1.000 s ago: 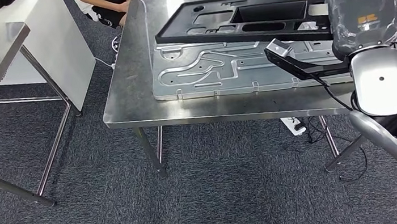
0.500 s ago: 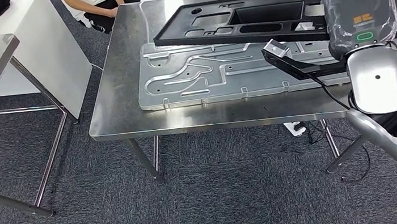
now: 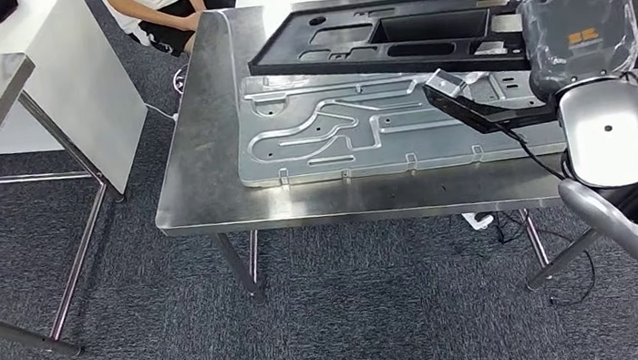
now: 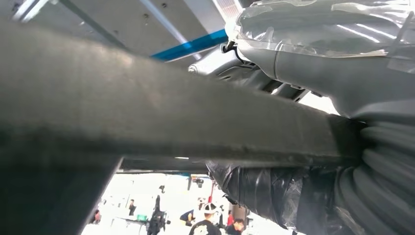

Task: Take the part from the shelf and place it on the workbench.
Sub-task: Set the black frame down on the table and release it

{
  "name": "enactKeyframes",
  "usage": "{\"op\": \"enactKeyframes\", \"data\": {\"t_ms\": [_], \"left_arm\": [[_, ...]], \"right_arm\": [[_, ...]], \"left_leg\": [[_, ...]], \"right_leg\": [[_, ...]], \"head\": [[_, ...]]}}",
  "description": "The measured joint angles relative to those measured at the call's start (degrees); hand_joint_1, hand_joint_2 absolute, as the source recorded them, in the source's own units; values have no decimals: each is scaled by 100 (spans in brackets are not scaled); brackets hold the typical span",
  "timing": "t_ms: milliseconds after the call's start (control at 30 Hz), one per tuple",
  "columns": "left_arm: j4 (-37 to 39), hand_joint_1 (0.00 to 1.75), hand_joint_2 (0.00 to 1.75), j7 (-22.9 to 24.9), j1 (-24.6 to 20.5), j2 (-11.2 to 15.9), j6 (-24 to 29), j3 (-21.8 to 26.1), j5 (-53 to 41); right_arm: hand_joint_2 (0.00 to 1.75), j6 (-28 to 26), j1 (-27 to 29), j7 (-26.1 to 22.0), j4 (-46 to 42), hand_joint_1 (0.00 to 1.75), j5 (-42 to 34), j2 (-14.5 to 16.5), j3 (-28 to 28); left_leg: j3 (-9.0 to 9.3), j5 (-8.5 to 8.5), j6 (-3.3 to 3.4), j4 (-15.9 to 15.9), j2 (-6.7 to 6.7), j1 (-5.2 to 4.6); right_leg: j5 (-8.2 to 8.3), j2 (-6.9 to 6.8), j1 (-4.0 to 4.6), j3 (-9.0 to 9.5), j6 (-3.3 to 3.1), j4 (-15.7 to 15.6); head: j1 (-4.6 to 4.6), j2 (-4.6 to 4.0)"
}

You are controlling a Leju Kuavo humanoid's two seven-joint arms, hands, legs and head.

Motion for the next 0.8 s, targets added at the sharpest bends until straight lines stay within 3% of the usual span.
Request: {"op": "enactKeyframes", "data": {"t_ms": [67, 133, 267, 333, 433, 467, 500, 533, 600, 633, 700, 800], "left_arm": [[0, 0, 175, 0, 4, -1, 0, -1, 0], [0, 0, 175, 1, 3, -1, -1, -1, 0], [0, 0, 175, 9, 1, -1, 0, -3, -1], [0, 0, 175, 9, -7, -3, -1, -4, -2], [0, 0, 175, 16, -8, -3, -6, -7, 0], [0, 0, 175, 25, -2, -3, -14, -7, 4], [0, 0, 175, 34, 6, -2, -25, -7, 8], [0, 0, 175, 42, 12, -1, -37, -7, 13], [0, 0, 175, 48, 14, 14, -54, -7, 18], [0, 0, 175, 48, 8, 25, -60, -7, 20], [0, 0, 175, 46, -7, 41, -68, -8, 28], [0, 0, 175, 49, -7, 48, -71, -9, 32]], "right_arm": [[175, -8, 26, -10, 19, 175, -5, 0, 0], [175, -25, 26, -14, 34, 175, -6, 2, 0], [175, -58, 46, -24, 55, 175, -7, 6, 0], [175, -79, 49, -44, 68, 175, -3, 9, 0], [175, -191, 58, -77, 106, 175, 31, 55, 9], [175, -250, 69, -95, 133, 175, 55, 87, 21], [175, -313, 83, -121, 167, 175, 87, 125, 37], [175, -379, 98, -149, 211, 175, 121, 169, 57], [175, -508, 115, -195, 309, 175, 187, 262, 94], [175, -577, 115, -209, 369, 175, 213, 313, 111], [175, -698, 120, -237, 492, 175, 246, 408, 148], [175, -825, 151, -320, 654, 175, 286, 521, 194]], "left_leg": [[51, -86, -32, 57, -13, 4], [55, -175, -89, 140, -21, -13], [42, -244, -188, 178, -19, -25], [-55, -396, -250, 431, -16, -14], [-624, -771, -309, 1473, -15, 3], [-798, -786, -313, 1714, -15, 5], [-877, -693, -307, 1751, -15, 6], [-842, -495, -289, 1557, -16, 4], [-563, -51, -223, 815, -20, -10], [-417, 76, -189, 471, -22, -27], [-268, 116, -138, 147, -26, -63], [-164, 126, -82, 5, -22, -42]], "right_leg": [[464, -29, -21, 172, 9, -591], [722, -57, -10, 418, -8, -1183], [688, -37, 0, 510, -122, -1366], [673, -36, -13, 566, -185, -1401], [630, -41, -6, 629, -243, -1412], [614, -36, -2, 648, -251, -1412], [595, -29, 2, 673, -254, -1412], [574, -21, 8, 704, -253, -1412], [531, -10, 19, 769, -245, -1416], [512, -4, 26, 789, -232, -1419], [492, 3, 24, 805, -182, -1441], [449, -2, 19, 812, -93, -1424]], "head": [[1, 0], [-2, 0], [-15, 0], [-28, 0], [-43, 0], [-43, 0], [-44, 0], [-44, 0], [-40, 0], [-39, 0], [-37, 0], [-35, 1]]}}
